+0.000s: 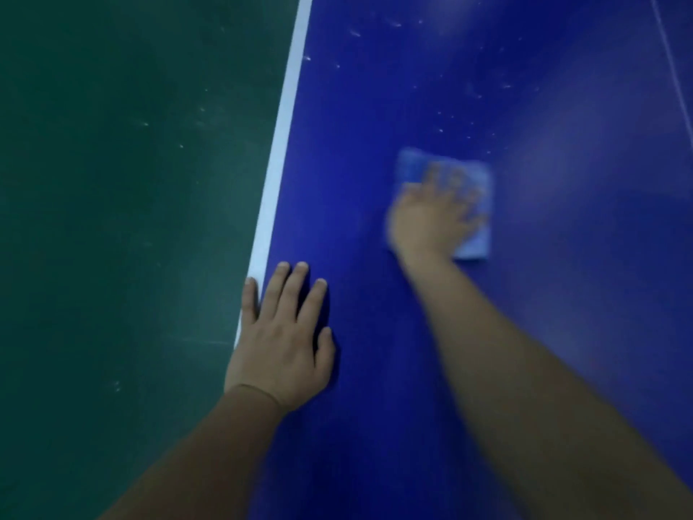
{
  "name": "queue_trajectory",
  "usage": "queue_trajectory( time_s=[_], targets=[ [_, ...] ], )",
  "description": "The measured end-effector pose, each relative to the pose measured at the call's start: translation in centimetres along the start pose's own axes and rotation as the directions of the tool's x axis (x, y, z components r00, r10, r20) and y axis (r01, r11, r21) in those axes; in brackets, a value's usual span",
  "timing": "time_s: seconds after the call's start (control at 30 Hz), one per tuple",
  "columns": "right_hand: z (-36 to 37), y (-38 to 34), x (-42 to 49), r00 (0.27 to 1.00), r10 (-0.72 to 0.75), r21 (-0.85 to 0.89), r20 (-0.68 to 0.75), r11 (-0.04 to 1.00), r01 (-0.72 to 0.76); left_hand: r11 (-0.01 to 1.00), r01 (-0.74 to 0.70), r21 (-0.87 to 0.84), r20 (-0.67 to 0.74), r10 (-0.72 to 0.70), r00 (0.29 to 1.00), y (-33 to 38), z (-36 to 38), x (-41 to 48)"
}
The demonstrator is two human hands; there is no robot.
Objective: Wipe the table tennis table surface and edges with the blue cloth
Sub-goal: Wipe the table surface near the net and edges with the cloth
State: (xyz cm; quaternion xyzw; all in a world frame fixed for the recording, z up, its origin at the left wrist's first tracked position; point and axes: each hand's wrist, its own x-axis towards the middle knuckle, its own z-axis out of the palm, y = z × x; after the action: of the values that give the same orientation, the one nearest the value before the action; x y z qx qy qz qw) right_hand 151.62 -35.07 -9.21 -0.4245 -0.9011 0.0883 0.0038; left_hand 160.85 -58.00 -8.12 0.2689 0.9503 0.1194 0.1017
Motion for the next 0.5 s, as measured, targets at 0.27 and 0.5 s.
queue_trajectory(
  time_s=[0.27, 0.5],
  targets=[
    [2.5, -8.9, -5.1, 0.620, -0.765, -0.115, 0.176, 0.609, 0.785, 0.999, -0.033, 0.038, -0.012, 0.033, 0.999, -0.3, 0.6, 0.1],
    [-1.3, 3.0, 2.5, 0.996, -0.090, -0.079, 0.004, 0.993, 0.090, 0.999, -0.032, 0.017, 0.017, 0.032, 0.999, -0.2, 0.6, 0.2]
  ],
)
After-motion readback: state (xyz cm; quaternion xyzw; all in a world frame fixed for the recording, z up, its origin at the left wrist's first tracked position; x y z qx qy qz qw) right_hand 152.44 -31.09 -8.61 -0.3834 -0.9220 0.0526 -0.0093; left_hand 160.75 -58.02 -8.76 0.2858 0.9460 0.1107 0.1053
